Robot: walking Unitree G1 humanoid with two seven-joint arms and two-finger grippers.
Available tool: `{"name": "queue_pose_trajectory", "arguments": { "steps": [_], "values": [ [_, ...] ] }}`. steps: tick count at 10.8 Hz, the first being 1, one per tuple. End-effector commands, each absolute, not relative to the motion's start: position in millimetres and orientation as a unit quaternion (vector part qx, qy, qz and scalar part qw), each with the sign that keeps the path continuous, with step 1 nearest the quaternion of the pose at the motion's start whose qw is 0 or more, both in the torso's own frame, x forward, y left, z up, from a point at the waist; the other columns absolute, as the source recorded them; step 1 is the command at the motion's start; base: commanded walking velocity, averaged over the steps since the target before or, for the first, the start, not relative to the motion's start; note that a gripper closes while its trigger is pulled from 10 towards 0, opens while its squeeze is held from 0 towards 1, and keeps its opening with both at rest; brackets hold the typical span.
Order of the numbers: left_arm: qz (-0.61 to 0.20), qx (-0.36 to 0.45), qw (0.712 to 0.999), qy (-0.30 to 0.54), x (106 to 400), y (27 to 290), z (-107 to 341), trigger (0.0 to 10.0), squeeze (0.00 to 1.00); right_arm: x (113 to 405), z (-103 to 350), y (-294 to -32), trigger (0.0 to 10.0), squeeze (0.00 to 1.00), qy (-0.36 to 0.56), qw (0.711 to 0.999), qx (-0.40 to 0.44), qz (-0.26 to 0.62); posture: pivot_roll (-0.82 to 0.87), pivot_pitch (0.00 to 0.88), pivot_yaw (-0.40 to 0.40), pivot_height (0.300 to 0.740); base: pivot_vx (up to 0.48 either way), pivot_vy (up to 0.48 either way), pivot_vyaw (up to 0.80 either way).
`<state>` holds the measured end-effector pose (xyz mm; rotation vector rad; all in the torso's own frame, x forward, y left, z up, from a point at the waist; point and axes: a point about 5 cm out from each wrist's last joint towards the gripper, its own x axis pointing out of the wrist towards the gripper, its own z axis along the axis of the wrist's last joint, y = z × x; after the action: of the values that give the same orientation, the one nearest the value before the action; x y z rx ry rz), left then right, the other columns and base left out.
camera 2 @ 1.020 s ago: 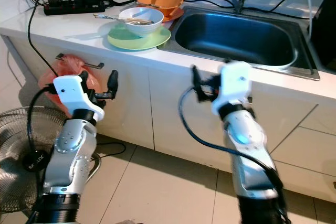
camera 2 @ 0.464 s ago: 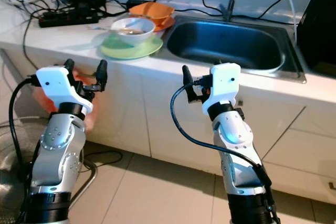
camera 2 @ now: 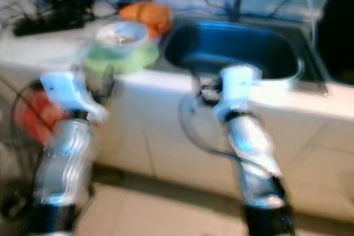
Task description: Kitchen organization
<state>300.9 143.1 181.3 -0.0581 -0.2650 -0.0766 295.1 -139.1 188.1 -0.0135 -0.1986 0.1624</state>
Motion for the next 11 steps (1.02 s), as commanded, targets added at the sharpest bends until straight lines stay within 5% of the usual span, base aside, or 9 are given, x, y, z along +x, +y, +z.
{"name": "queue_pose_trajectory", "arguments": {
  "steps": [1,6,11],
  "values": [
    [-0.024,-0.018,0.991,-0.133,299.8,154.1,183.6,10.0,0.00,292.7,195.4,-127.7,10.0,0.00,-0.115,0.988,0.001,0.099,0.04,0.030,0.043,0.740,0.469,0.000,0.00],
    [-0.027,-0.008,0.992,-0.122,296.4,155.2,181.4,10.0,0.00,289.9,192.5,-124.6,10.0,0.00,-0.110,0.989,0.007,0.098,0.04,0.049,0.052,0.740,0.472,0.000,0.00],
    [-0.037,-0.018,0.992,-0.117,299.4,152.1,181.8,10.0,0.00,291.3,191.0,-122.4,10.0,0.00,-0.107,0.990,0.012,0.095,0.05,0.044,0.061,0.740,0.000,0.000,0.00]
  ]
}}
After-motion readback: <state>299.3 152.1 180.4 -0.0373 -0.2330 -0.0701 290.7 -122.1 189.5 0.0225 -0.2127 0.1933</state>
